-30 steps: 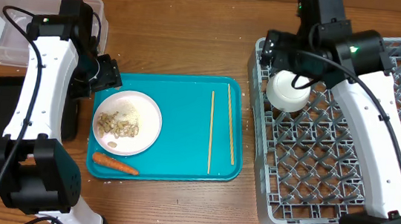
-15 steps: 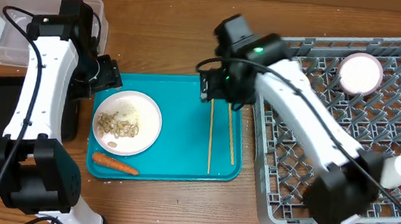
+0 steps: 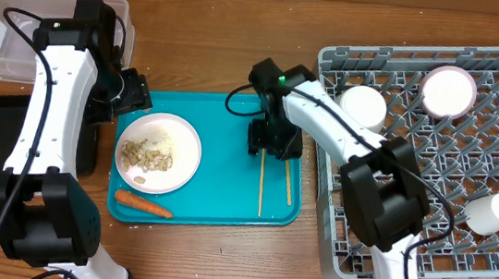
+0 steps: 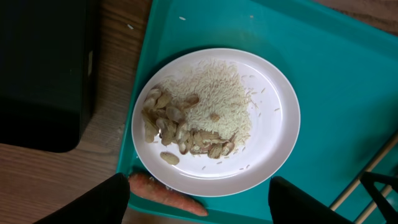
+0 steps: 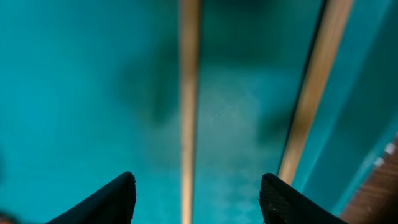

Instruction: Sort waste into correct bins and load items into the dishwasher

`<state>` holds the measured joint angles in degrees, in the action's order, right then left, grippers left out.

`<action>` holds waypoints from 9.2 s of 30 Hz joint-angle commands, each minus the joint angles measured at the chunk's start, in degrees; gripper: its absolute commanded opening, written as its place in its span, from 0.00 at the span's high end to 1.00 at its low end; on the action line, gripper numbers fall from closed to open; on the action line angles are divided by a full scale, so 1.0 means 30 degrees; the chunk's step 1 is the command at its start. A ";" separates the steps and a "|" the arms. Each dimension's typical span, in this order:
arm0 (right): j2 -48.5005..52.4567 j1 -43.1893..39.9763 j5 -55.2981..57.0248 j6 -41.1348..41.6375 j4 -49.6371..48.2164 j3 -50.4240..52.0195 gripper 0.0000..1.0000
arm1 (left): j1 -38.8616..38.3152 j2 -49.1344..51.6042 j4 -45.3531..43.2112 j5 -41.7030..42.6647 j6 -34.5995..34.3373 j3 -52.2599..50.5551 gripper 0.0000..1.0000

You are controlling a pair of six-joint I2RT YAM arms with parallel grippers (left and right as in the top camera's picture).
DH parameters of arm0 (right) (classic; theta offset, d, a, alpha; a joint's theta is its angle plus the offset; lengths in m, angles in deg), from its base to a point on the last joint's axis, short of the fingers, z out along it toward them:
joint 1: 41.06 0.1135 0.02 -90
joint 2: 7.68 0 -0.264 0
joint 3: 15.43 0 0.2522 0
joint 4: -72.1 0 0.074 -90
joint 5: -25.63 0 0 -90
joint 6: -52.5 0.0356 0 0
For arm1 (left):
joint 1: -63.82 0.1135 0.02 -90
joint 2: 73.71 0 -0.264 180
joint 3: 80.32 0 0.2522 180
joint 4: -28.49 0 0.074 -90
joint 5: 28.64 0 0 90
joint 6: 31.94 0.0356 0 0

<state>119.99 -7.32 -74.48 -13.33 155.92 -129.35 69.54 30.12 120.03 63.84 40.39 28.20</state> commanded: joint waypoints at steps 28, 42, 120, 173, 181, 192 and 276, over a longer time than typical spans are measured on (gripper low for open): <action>-0.1020 0.0000 0.1588 -0.0648 0.0852 -0.0517 0.96 | -0.0036 -0.0590 -0.0095 0.0022 -0.0051 0.0255 0.27; -0.5559 -0.2965 0.4932 -0.2958 0.5697 -0.2047 0.96 | -0.0036 -0.0590 -0.0102 0.0015 -0.0051 0.0255 0.26; -0.2062 -0.0525 0.1479 -0.3475 -0.2849 0.4947 0.53 | -0.0036 -0.0590 -0.0233 0.0029 -0.0058 0.0255 0.26; -0.6878 -0.4641 0.3781 -0.5712 0.2011 0.4401 0.80 | -0.0036 -0.0590 -0.0146 0.0036 -0.0066 0.0255 0.26; -0.7402 -0.4677 0.3832 -0.5020 0.2098 0.3184 0.71 | -0.0036 -0.0590 -0.0124 0.0036 -0.0051 0.0255 0.25; -1.1089 -0.8582 0.0452 -0.3898 0.1195 0.0488 0.53 | -0.1974 -0.0590 -0.0022 0.0823 -0.0044 0.0255 0.25; -1.1693 -1.6480 -0.2667 -0.4073 0.5333 0.0510 0.19 | -0.8575 0.0007 -0.9253 -0.3534 -0.1013 -0.9675 0.96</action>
<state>85.28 -57.07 -82.13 -25.53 172.01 -127.23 43.92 29.53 89.36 54.57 37.40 -3.99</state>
